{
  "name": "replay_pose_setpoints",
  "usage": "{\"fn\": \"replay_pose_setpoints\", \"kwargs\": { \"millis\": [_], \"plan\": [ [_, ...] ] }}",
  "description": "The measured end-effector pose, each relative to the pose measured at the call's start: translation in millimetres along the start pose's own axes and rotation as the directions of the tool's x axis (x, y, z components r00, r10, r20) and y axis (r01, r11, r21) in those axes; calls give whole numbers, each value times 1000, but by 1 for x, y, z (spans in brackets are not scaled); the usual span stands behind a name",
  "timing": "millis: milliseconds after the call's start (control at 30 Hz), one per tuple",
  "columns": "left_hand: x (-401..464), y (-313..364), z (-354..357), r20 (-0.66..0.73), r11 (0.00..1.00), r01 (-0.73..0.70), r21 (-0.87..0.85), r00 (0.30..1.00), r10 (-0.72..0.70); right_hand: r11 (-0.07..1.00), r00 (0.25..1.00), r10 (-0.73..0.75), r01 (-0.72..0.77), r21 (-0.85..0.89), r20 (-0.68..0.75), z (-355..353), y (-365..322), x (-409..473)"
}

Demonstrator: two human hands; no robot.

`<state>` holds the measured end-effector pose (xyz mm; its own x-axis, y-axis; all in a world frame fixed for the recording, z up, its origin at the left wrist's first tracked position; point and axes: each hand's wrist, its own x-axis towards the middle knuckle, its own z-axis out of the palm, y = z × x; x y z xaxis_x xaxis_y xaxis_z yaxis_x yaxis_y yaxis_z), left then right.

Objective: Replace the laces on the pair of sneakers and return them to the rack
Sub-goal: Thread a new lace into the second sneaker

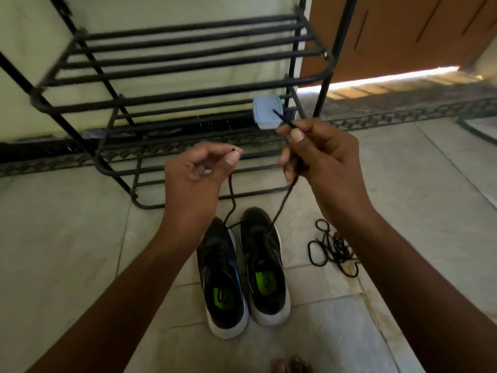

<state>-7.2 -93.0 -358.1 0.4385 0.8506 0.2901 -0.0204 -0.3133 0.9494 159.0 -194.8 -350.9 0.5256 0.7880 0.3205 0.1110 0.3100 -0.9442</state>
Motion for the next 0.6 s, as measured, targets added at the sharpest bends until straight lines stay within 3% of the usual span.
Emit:
{"fn": "replay_pose_setpoints", "kwargs": {
  "millis": [167,367,600],
  "plan": [
    [13,38,-7,78,996,-86,30,993,84,998,998,-55,56,13,-15,9,-17,11],
    [24,76,-10,39,997,-81,-7,996,81,996,997,-77,77,38,-6,23,-33,15],
    [28,101,-10,17,992,-124,-39,992,124,983,990,-119,106,-150,-81,26,-36,16]
  ]
}}
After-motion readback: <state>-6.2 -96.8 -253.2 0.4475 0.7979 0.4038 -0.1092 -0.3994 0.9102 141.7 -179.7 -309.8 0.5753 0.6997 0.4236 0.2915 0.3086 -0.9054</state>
